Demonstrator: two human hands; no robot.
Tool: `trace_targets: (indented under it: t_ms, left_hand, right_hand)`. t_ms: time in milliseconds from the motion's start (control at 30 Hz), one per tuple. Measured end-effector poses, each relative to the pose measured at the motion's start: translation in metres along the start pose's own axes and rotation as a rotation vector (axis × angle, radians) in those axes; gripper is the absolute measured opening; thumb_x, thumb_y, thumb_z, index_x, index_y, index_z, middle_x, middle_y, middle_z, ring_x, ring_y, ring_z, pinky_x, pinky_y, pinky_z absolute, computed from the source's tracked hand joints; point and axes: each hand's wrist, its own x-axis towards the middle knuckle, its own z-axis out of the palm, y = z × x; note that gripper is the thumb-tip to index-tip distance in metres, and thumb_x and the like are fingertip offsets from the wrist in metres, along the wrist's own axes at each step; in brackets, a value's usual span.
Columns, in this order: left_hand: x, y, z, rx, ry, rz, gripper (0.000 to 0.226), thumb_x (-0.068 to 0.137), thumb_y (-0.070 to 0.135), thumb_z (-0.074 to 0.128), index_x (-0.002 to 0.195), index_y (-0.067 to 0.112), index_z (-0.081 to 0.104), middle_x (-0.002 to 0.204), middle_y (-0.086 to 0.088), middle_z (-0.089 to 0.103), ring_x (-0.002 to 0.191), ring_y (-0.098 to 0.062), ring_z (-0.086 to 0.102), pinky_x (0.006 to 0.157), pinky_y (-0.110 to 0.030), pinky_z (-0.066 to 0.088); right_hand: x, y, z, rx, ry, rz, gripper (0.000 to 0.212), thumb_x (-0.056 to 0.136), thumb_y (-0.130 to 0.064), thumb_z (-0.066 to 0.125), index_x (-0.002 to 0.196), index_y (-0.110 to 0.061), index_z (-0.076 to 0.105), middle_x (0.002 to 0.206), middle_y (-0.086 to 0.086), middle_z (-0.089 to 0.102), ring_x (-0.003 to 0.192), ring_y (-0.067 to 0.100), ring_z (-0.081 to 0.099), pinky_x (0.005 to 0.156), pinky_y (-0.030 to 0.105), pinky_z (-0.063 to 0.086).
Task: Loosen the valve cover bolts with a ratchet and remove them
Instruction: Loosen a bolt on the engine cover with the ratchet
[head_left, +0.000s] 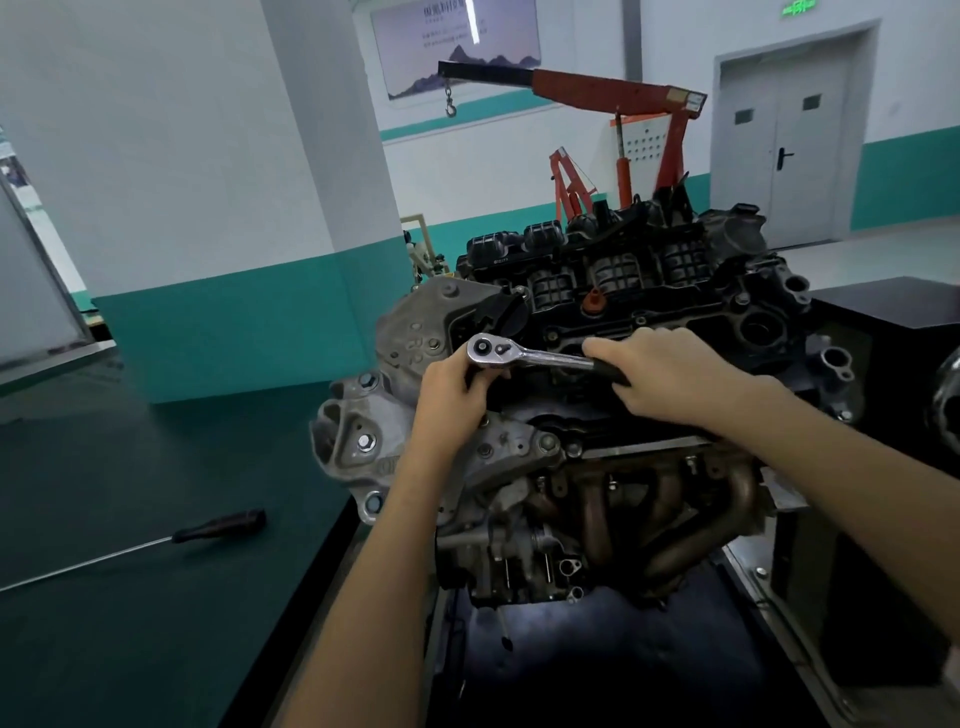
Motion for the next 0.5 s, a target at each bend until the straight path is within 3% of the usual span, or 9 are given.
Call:
trace_targets:
  t_ms: [133, 200, 267, 367, 433, 500]
  left_hand:
    - [-0.001, 0.0, 0.003, 0.069, 0.063, -0.011, 0.013, 0.091, 0.0, 0.059, 0.094, 0.004, 0.07, 0.067, -0.001, 0.065, 0.058, -0.013, 0.055, 0.058, -0.015, 0.037]
    - [0.0, 0.0, 0.003, 0.1, 0.075, -0.001, 0.012, 0.088, -0.003, 0.057, 0.09, 0.002, 0.067, 0.057, 0.005, 0.055, 0.053, -0.016, 0.049, 0.053, -0.016, 0.034]
    - [0.002, -0.001, 0.004, 0.117, 0.064, -0.013, 0.014, 0.084, -0.005, 0.053, 0.084, 0.001, 0.065, 0.059, -0.001, 0.059, 0.057, -0.023, 0.055, 0.057, -0.026, 0.04]
    - [0.002, -0.007, 0.005, 0.061, 0.029, -0.053, 0.015, 0.085, 0.0, 0.055, 0.076, 0.008, 0.064, 0.072, -0.01, 0.068, 0.072, -0.027, 0.065, 0.069, -0.039, 0.049]
    - [0.0, -0.004, 0.004, 0.021, 0.036, -0.064, 0.028, 0.086, 0.001, 0.059, 0.073, 0.025, 0.062, 0.073, -0.005, 0.07, 0.073, -0.02, 0.066, 0.07, -0.032, 0.05]
    - [0.0, -0.004, 0.003, 0.012, 0.049, -0.049, 0.031, 0.085, 0.0, 0.061, 0.073, 0.029, 0.061, 0.072, -0.002, 0.07, 0.072, -0.016, 0.066, 0.069, -0.028, 0.049]
  right_hand:
    - [-0.022, -0.023, 0.023, 0.126, 0.061, 0.114, 0.026, 0.086, -0.019, 0.056, 0.111, -0.022, 0.047, 0.083, 0.006, 0.059, 0.084, 0.035, 0.064, 0.065, 0.036, 0.04]
    - [-0.044, -0.06, 0.045, 0.514, 0.048, 0.234, 0.022, 0.084, -0.015, 0.059, 0.102, -0.022, 0.046, 0.073, 0.002, 0.054, 0.074, 0.033, 0.063, 0.06, 0.036, 0.045]
    - [-0.05, -0.105, 0.063, 0.838, 0.078, 0.334, 0.021, 0.083, -0.009, 0.058, 0.095, -0.019, 0.045, 0.069, 0.005, 0.055, 0.066, 0.032, 0.061, 0.056, 0.04, 0.049]
    - [-0.041, -0.163, 0.082, 0.958, 0.184, 0.478, 0.036, 0.085, -0.01, 0.054, 0.12, -0.013, 0.047, 0.081, 0.013, 0.062, 0.077, 0.035, 0.062, 0.063, 0.038, 0.05]
    - [-0.037, -0.18, 0.084, 1.02, 0.2, 0.524, 0.047, 0.088, -0.013, 0.052, 0.133, -0.014, 0.041, 0.09, 0.015, 0.064, 0.081, 0.034, 0.064, 0.067, 0.039, 0.053]
    - [-0.037, -0.169, 0.082, 0.972, 0.139, 0.521, 0.051, 0.087, -0.013, 0.052, 0.136, -0.016, 0.04, 0.094, 0.018, 0.063, 0.085, 0.036, 0.063, 0.071, 0.041, 0.053]
